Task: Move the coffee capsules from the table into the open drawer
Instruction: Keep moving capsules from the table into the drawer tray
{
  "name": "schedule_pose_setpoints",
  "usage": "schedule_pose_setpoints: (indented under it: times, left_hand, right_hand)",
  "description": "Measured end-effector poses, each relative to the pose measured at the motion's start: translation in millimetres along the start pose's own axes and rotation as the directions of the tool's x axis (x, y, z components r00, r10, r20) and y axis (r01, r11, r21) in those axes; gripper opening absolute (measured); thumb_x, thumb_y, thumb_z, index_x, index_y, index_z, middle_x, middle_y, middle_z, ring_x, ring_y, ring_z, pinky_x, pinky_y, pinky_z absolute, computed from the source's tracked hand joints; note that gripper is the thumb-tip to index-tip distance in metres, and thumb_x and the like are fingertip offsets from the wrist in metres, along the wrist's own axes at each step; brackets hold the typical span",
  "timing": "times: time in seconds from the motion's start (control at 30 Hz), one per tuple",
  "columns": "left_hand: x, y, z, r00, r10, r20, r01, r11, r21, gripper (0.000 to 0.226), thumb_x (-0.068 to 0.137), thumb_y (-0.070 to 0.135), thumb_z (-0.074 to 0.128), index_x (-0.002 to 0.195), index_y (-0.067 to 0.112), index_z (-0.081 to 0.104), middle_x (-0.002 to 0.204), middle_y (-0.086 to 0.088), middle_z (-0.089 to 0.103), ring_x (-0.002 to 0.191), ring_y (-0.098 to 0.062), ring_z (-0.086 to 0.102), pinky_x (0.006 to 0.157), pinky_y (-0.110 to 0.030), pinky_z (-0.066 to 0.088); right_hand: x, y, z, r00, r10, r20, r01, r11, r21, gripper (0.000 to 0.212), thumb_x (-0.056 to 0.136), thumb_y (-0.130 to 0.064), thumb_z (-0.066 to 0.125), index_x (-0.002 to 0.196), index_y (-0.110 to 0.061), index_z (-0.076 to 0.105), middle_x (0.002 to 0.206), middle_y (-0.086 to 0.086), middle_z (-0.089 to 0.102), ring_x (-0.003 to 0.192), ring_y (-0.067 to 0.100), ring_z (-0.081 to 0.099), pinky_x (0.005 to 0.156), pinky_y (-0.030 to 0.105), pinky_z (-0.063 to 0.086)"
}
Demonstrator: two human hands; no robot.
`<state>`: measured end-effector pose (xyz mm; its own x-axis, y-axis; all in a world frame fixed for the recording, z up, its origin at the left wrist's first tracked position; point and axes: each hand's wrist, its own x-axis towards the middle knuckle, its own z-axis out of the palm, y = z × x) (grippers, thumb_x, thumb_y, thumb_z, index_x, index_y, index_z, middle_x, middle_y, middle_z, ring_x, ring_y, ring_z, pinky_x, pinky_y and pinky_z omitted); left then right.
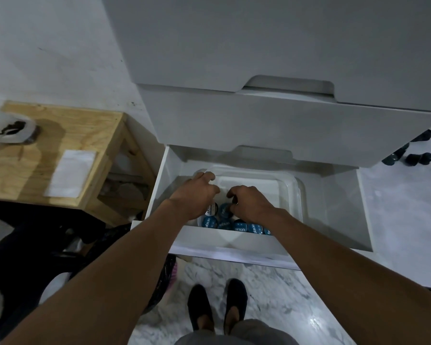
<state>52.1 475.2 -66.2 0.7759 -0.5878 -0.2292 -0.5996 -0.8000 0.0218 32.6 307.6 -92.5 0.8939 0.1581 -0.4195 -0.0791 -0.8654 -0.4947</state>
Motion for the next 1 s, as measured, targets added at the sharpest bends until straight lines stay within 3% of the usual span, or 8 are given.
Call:
schedule_pose_setpoints:
  times: [0.2, 0.43, 0.7, 0.87, 1.0]
  left_hand:
    - [-7, 6, -22, 0.966, -0.204, -0.156, 0.181, 0.972, -0.151, 0.035, 0.094, 0.026, 0.048, 0.126, 0.012, 0.052, 0.129, -0.009, 0.052, 0.115, -0.024, 0.052, 0.093, -0.037, 0.044]
    - [-27, 30, -41, 0.889, -0.266, -0.372, 0.209, 0.96, -0.187, 0.033, 0.096, 0.027, 0.044, 0.122, 0.009, 0.051, 0.118, -0.012, 0.057, 0.106, -0.025, 0.054, 0.089, -0.036, 0.047]
    - [-50, 73, -65, 0.88, -0.101, -0.465, 0.092, 0.995, -0.042, 0.033, 0.095, 0.026, 0.045, 0.119, 0.004, 0.051, 0.117, -0.015, 0.056, 0.105, -0.03, 0.053, 0.09, -0.039, 0.045]
    - [-64, 120, -74, 0.847, 0.036, -0.53, -0.016, 0.999, 0.043, 0.029, 0.09, 0.023, 0.054, 0.11, 0.001, 0.057, 0.107, -0.019, 0.061, 0.095, -0.035, 0.057, 0.078, -0.042, 0.049]
    - [-63, 165, -82, 0.816, 0.17, -0.552, -0.144, 0.985, 0.091, 0.024, 0.08, 0.016, 0.065, 0.098, 0.0, 0.062, 0.091, -0.019, 0.064, 0.081, -0.036, 0.061, 0.067, -0.04, 0.052]
  right_hand:
    - [-9, 2, -21, 0.961, -0.113, -0.253, 0.082, 0.988, -0.131, 0.035, 0.09, -0.023, 0.058, 0.123, -0.009, 0.057, 0.12, 0.015, 0.058, 0.112, 0.03, 0.054, 0.094, 0.037, 0.046]
    - [-43, 0, -47, 0.857, -0.218, -0.467, 0.116, 0.964, -0.237, 0.037, 0.092, -0.025, 0.052, 0.125, -0.007, 0.054, 0.124, 0.014, 0.054, 0.116, 0.029, 0.048, 0.092, 0.037, 0.043]
    - [-130, 8, -63, 0.766, -0.153, -0.625, 0.009, 0.974, -0.227, 0.038, 0.093, -0.025, 0.051, 0.126, -0.007, 0.052, 0.123, 0.015, 0.054, 0.114, 0.032, 0.049, 0.093, 0.04, 0.045]
    - [-200, 28, -60, 0.708, -0.082, -0.702, -0.105, 0.97, -0.22, 0.032, 0.091, -0.023, 0.052, 0.115, -0.002, 0.057, 0.112, 0.02, 0.059, 0.104, 0.038, 0.054, 0.085, 0.041, 0.045]
    - [-248, 54, -64, 0.676, 0.009, -0.737, -0.192, 0.967, -0.165, 0.038, 0.093, -0.026, 0.049, 0.125, -0.006, 0.053, 0.122, 0.016, 0.056, 0.109, 0.034, 0.053, 0.089, 0.04, 0.046]
